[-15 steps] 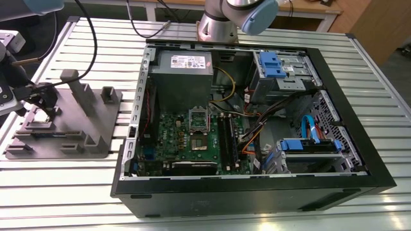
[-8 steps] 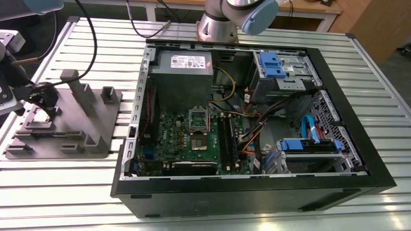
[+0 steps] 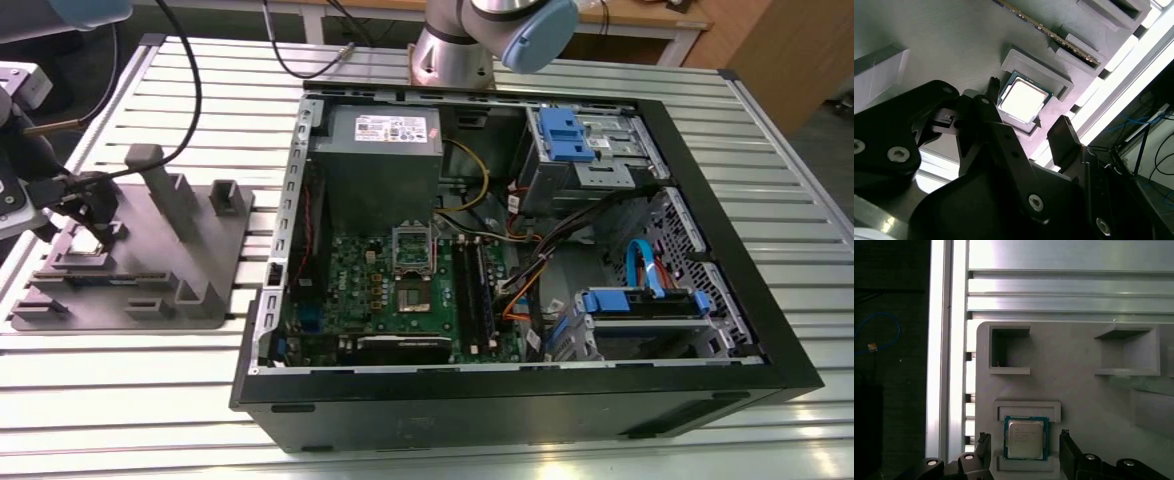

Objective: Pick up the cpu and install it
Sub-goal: 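Pick up the cpu and move it towards the insertion slot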

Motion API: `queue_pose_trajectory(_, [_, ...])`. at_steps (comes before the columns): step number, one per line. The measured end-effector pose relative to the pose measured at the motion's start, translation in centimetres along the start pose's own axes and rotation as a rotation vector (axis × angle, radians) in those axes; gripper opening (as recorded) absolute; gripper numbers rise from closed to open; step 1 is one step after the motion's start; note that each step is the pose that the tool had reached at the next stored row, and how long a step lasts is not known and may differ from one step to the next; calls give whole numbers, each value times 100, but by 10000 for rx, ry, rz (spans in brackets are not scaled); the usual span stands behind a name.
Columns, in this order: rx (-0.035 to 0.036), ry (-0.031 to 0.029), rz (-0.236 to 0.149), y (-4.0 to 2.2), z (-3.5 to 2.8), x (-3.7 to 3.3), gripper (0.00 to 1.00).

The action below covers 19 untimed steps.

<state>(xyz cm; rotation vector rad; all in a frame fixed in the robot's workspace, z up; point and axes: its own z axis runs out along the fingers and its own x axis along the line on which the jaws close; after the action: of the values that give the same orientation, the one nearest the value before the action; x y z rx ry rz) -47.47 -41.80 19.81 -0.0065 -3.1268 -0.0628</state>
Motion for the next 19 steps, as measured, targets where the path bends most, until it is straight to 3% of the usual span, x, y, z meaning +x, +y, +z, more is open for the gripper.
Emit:
queue_pose_trajectory(16, [0,0,2,0,10,0,65])
queue_pose_trajectory(19, [-5,-11,252,0,11,-1,65])
